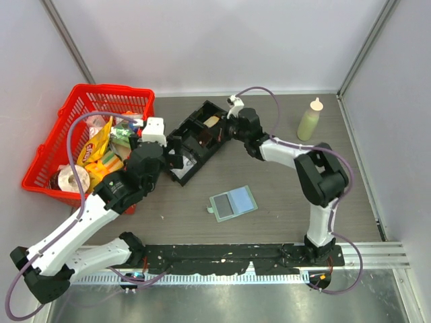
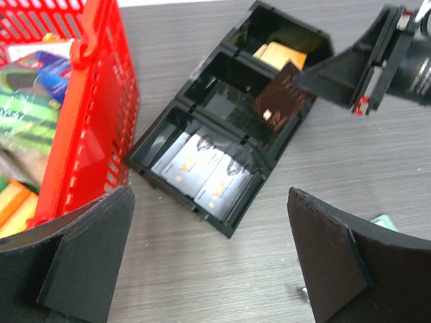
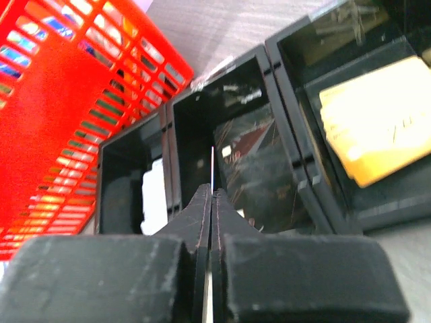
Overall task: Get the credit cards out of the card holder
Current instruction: Place the credit card in the storage box.
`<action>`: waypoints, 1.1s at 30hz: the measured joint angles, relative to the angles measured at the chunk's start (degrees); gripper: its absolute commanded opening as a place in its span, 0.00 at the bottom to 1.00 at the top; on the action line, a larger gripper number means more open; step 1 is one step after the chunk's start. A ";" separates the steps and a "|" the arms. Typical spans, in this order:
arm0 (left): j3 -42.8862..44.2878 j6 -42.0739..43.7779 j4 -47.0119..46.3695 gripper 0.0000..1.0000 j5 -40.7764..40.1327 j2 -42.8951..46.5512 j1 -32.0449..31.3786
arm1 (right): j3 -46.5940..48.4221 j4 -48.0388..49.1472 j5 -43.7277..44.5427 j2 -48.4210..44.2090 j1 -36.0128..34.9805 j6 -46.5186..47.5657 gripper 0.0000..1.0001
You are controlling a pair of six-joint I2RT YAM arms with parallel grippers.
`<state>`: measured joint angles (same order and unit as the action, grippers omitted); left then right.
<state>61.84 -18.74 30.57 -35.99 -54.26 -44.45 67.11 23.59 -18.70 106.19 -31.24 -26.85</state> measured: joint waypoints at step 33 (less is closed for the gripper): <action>-5.05 -4.74 -1.49 1.00 10.34 -1.20 4.24 | -1.01 -17.16 16.87 -18.03 -3.82 11.85 0.68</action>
<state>56.80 -23.49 29.08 -25.65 -55.46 -40.21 66.11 6.44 -1.83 88.16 -35.07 -15.00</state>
